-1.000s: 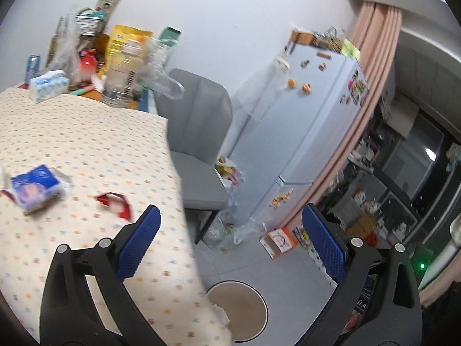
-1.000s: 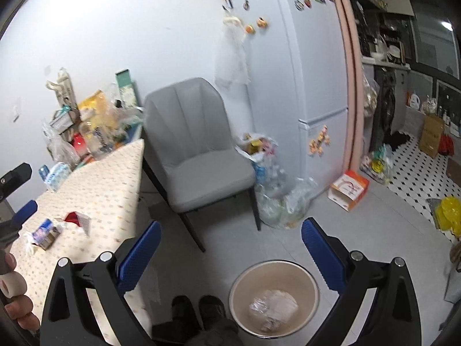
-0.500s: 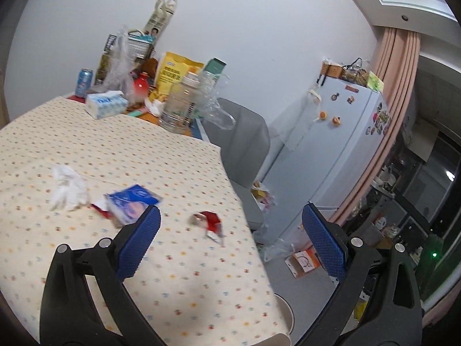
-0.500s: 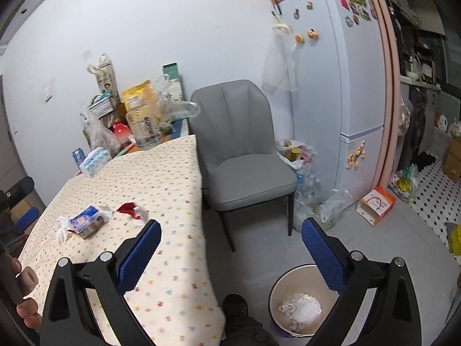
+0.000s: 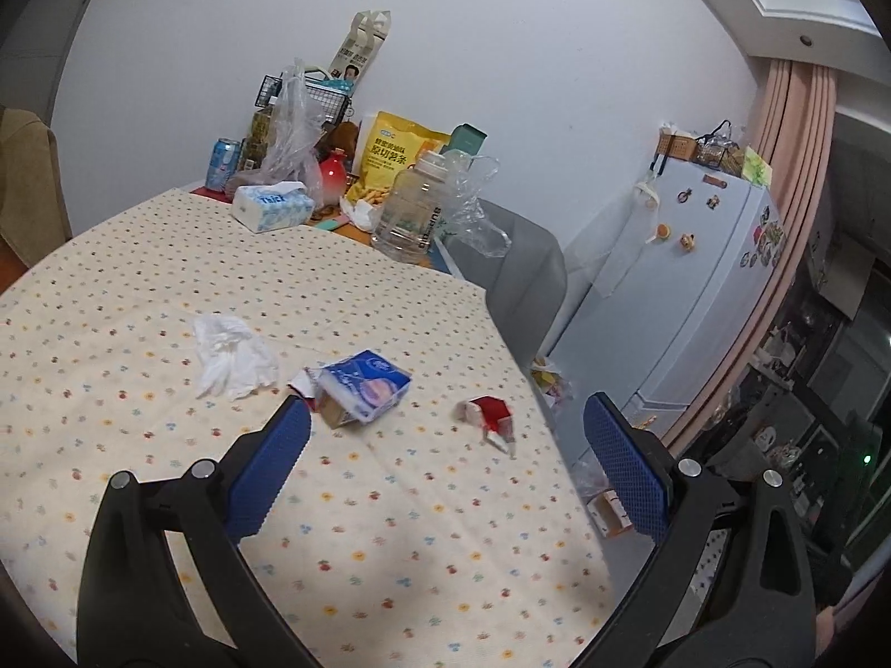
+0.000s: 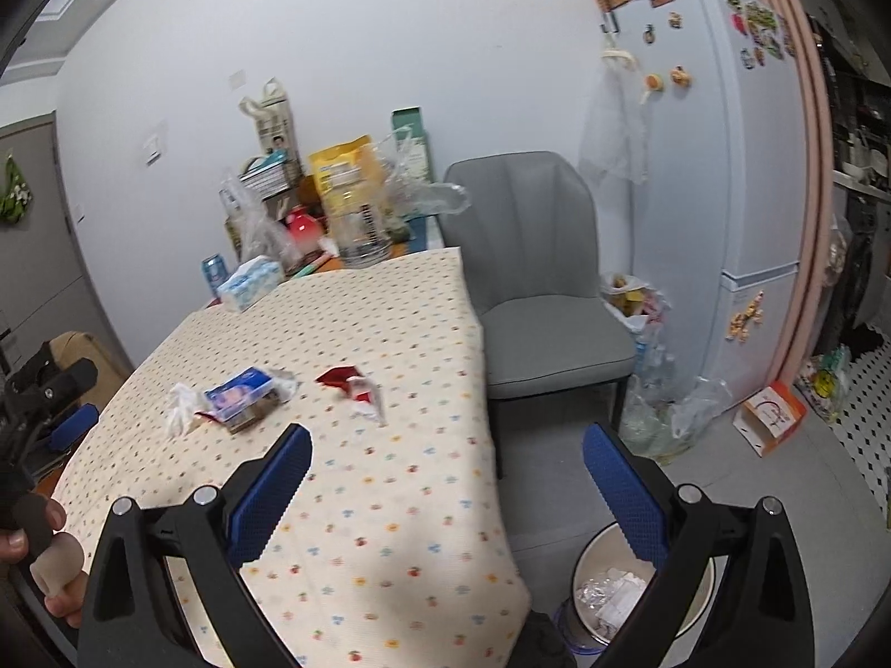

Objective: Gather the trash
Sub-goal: 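Move both tools back toward the blue tissue pack on the table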

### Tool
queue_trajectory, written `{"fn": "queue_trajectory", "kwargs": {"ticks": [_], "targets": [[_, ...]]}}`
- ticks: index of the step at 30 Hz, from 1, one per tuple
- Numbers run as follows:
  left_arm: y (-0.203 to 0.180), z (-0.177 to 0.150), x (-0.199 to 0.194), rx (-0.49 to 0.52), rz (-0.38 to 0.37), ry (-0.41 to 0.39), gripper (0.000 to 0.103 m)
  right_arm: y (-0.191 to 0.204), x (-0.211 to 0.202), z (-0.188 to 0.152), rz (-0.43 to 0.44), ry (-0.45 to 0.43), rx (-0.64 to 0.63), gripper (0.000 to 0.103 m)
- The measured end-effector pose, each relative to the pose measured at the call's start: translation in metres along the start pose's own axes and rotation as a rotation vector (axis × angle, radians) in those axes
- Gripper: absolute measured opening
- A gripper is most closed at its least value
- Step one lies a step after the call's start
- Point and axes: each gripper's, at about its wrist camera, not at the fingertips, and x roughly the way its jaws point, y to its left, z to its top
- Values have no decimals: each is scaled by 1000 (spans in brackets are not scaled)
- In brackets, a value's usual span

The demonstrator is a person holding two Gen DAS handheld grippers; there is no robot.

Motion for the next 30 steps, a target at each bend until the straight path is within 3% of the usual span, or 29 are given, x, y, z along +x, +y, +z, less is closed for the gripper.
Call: {"fn": "queue_trajectory", "kwargs": {"ticks": [12, 16, 25, 30], "targets": [[52, 5, 11, -9, 112, 74, 97, 29, 38, -9, 60, 83, -24, 96], [61, 8, 31, -14, 124, 112, 90, 32, 55, -10, 84, 113, -29, 95], [50, 14, 89, 65, 103, 203, 90, 33, 89, -6, 88, 161, -36, 95], [39, 16, 120, 135, 104, 261, 90, 33, 106, 0, 95, 199, -25, 87]]}}
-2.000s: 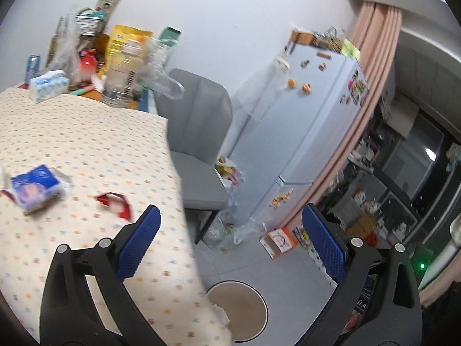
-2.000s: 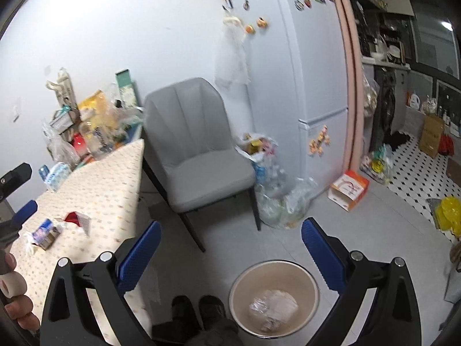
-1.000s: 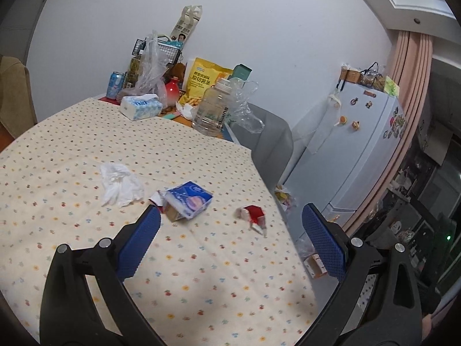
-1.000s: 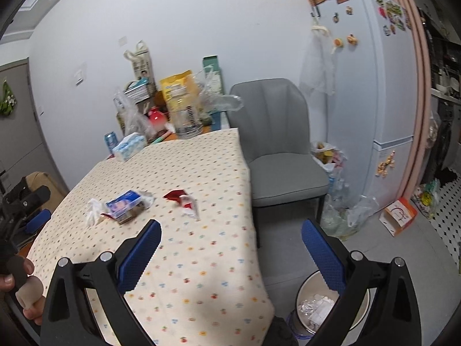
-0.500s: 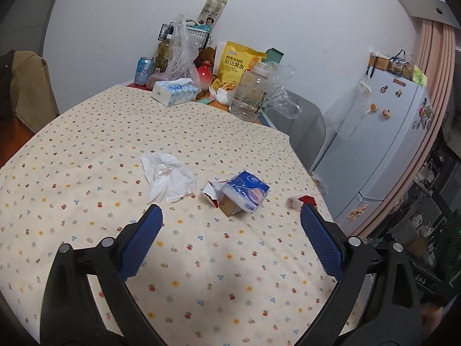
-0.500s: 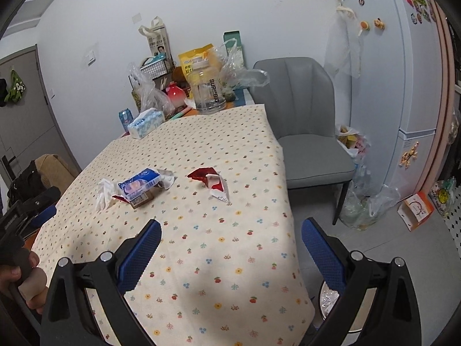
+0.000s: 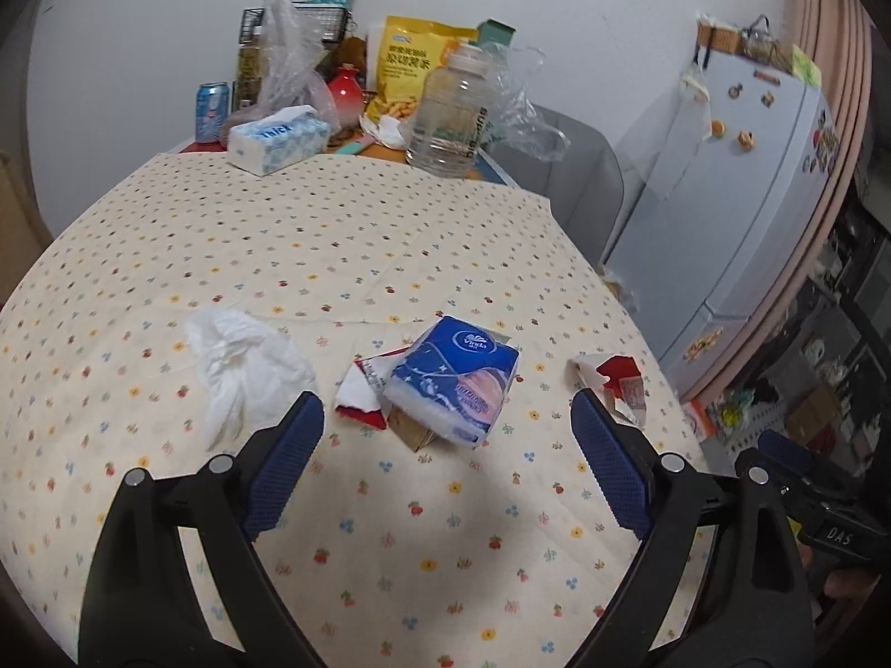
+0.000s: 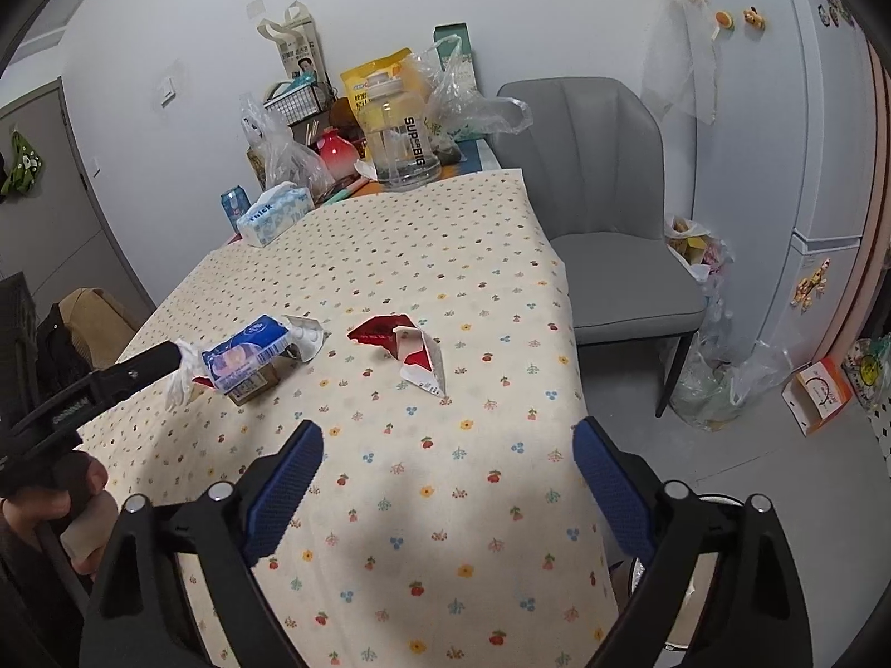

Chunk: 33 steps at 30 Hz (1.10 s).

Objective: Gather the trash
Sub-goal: 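Move both tools back toward the blue tissue pack on the table, then grasp the blue tissue pack with the left gripper while the right grasps the red-white wrapper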

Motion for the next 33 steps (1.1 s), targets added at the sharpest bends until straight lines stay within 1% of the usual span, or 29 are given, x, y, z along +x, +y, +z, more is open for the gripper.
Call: {"fn": "queue_trajectory", "kwargs": {"ticks": [5, 12, 13, 15, 17, 18, 19, 20, 21, 22, 23, 24, 26, 29, 31, 33], "targets": [[-11, 9, 21, 56, 21, 25, 90, 0, 13, 7, 17, 33, 2, 81], [-19, 13, 51, 132, 68, 82, 90, 7, 22, 15, 42, 48, -12, 80], [-19, 13, 54, 142, 82, 85, 90, 8, 22, 16, 44, 49, -14, 80], [-20, 11, 60, 167, 140, 82, 90, 9, 24, 17, 46, 51, -17, 80], [-18, 11, 63, 169, 125, 87, 89, 9, 28, 19, 43, 57, -22, 80], [-17, 10, 64, 164, 113, 90, 81, 10, 30, 20, 43, 61, -27, 80], [-16, 9, 66, 159, 106, 100, 66, 11, 32, 20, 43, 64, -33, 80], [-14, 9, 68, 153, 98, 116, 59, 12, 35, 21, 43, 69, -40, 80], [-14, 8, 68, 145, 90, 117, 57, 13, 40, 23, 43, 78, -49, 79], [-12, 8, 65, 137, 78, 110, 49, 14, 43, 24, 43, 84, -54, 76], [-12, 8, 62, 135, 71, 106, 46, 14, 46, 25, 42, 90, -58, 73], [-12, 8, 59, 133, 69, 102, 41, 15, 50, 26, 39, 97, -60, 72], [-7, 9, 49, 111, 63, 86, 37, 14, 59, 29, 36, 116, -59, 64], [5, 8, 32, 61, 56, 60, 33, 17, 69, 32, 35, 136, -71, 56], [13, 8, 21, 31, 59, 46, 33, 19, 76, 34, 30, 146, -80, 51], [21, 7, 12, 4, 60, 32, 33, 19, 83, 36, 28, 156, -79, 48]]}}
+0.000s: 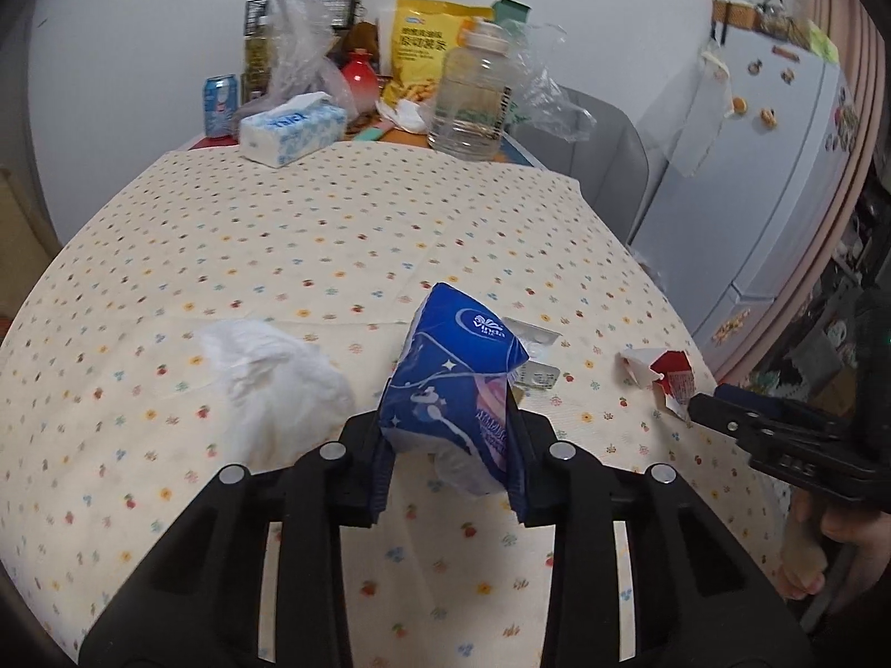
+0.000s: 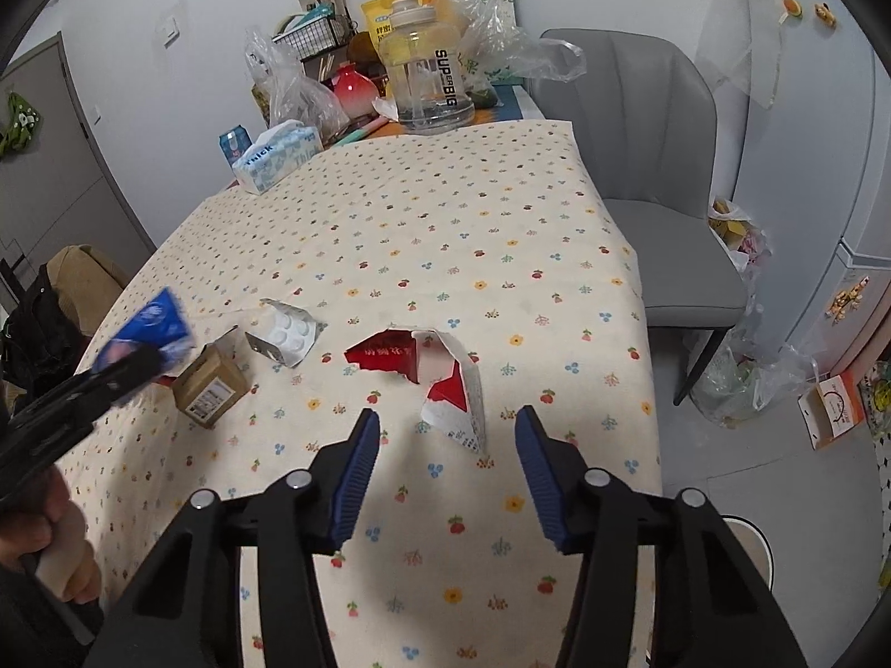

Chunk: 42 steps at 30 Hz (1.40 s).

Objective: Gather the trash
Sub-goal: 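Grasp the blue tissue pack with the left gripper while the right grasps the red-white wrapper, then carry both items over the beige bin and open the right gripper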

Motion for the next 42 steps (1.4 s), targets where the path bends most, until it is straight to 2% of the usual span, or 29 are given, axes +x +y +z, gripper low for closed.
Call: {"fn": "queue_trajectory", "kwargs": {"ticks": [3, 6, 8, 10, 11, 21, 42], "targets": [[13, -1, -14, -44, 9, -23, 33, -1, 7, 2, -3, 9, 6, 42], [23, -5, -25, -80, 19, -39, 33, -1, 15, 4, -2, 19, 7, 31], [26, -9, -29, -99, 22, -41, 33, -1, 20, 4, 2, 30, 7, 12], [30, -12, -31, -120, 27, -44, 33, -2, 23, 4, 15, 41, 15, 4], [31, -15, -33, -131, 29, -45, 33, -3, 21, 3, 23, 40, 19, 2], [8, -24, -33, -117, 2, -44, 33, -2, -19, -16, 71, -9, 34, 2], [-104, -29, -18, 7, -170, -22, 33, -61, -92, -47, -12, -88, 120, 3]]}}
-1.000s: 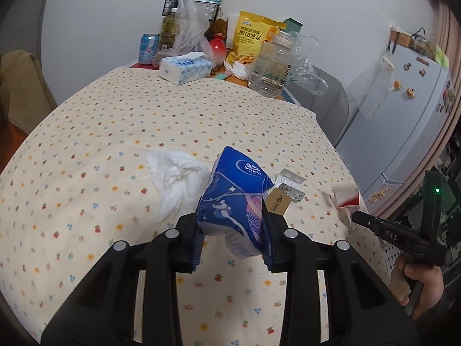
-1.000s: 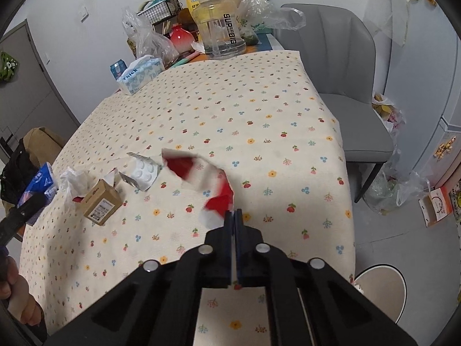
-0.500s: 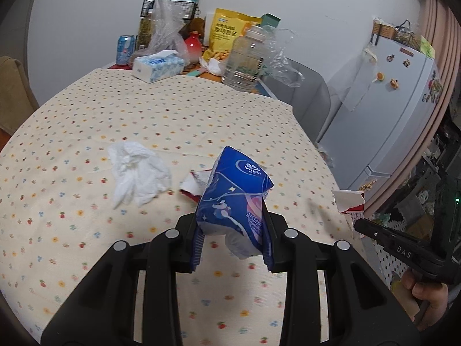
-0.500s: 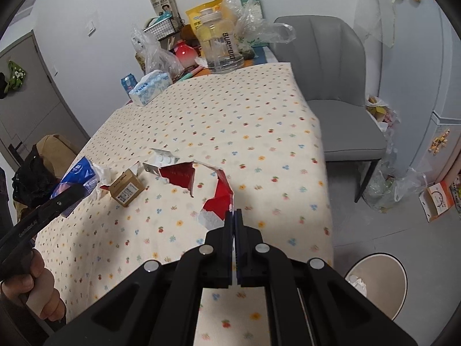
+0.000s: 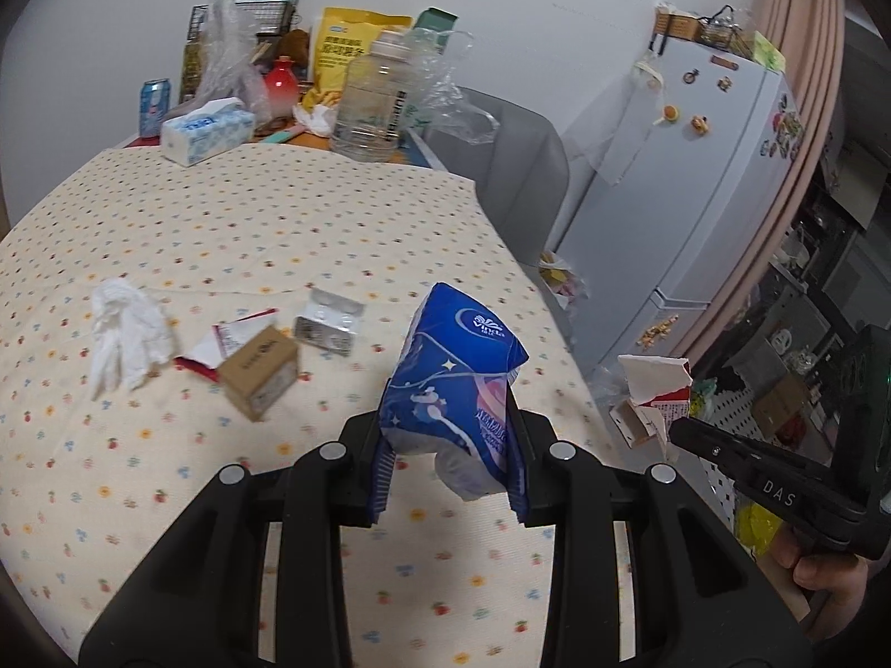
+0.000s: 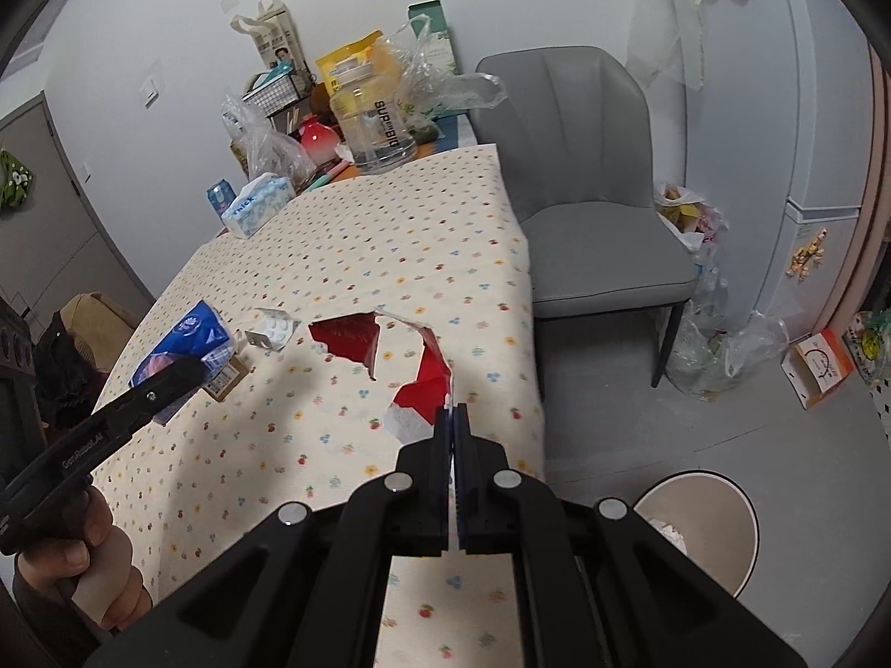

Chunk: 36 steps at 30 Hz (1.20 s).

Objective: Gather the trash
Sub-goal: 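Carry both items over the beige bin and open the right gripper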

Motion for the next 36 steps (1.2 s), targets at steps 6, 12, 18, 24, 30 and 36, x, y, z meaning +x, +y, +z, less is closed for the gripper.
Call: {"fn": "queue_trajectory", "kwargs": {"ticks": [6, 12, 18, 24, 30, 36], "targets": [[-34, -5, 15, 40, -50, 28, 33, -32, -22, -3, -44, -27, 34, 3], [-66, -10, 33, 77, -97, 63, 33, -69, -37, -13, -93, -38, 86, 3], [-99, -15, 50, 119, -126, 90, 33, -108, -44, -25, -130, -30, 139, 3], [-130, -21, 66, 160, -146, 124, 33, -139, -44, -39, -159, -22, 188, 3], [-153, -26, 80, 190, -163, 150, 33, -173, -40, -55, -186, -9, 243, 3], [-167, -32, 93, 220, -163, 173, 33, -203, -31, -71, -211, 9, 292, 3]]}}
